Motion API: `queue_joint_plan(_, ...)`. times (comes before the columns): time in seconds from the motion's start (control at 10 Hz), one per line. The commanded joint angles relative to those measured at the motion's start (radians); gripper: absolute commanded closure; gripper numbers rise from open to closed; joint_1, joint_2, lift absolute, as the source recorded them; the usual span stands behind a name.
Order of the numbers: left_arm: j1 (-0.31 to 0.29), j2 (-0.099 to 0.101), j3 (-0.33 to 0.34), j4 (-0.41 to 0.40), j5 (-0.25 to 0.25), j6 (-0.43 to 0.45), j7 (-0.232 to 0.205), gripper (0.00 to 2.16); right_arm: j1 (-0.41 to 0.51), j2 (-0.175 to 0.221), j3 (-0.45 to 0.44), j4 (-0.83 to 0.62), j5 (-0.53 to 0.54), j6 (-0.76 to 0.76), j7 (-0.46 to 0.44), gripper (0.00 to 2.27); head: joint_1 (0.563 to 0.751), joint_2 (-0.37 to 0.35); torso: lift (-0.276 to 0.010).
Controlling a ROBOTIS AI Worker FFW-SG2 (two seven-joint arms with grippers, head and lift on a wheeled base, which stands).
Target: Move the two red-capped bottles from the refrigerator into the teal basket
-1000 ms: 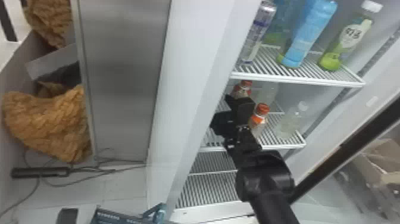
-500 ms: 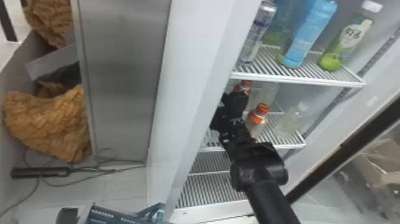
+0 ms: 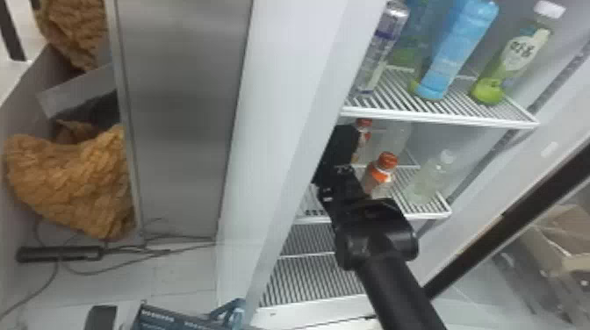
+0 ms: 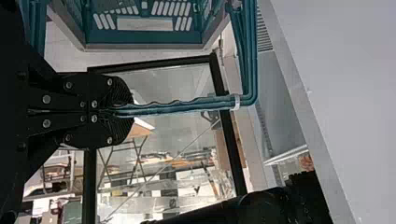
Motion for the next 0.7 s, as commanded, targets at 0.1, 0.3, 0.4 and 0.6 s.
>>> queue_joint_plan(0.1,0.002,-0.001,0.001,0.001,0.0,-0.002,0.0,1.17,0.003,0.0,0.0,-0.017,0.002,0.033,-0.024,0.74,0.695,-0.35,-0.224)
queue_joint_plan(0.3,0.002,-0.001,0.003,0.001,0.0,-0.002,0.0,1.17,0.008,-0.003,0.0,-0.04,0.014,0.038,-0.03,0.88,0.695,-0.35,-0.224)
queue_joint_plan(0.4,0.002,-0.001,0.001,0.001,0.0,-0.002,0.0,1.17,0.011,-0.003,0.0,-0.044,0.02,0.033,-0.033,0.88,0.695,-0.35,-0.224)
queue_joint_plan(0.6,0.002,0.0,0.001,0.001,0.0,-0.002,-0.002,1.17,0.038,-0.003,-0.004,-0.089,0.046,0.008,-0.061,0.9,0.695,-0.35,-0.224)
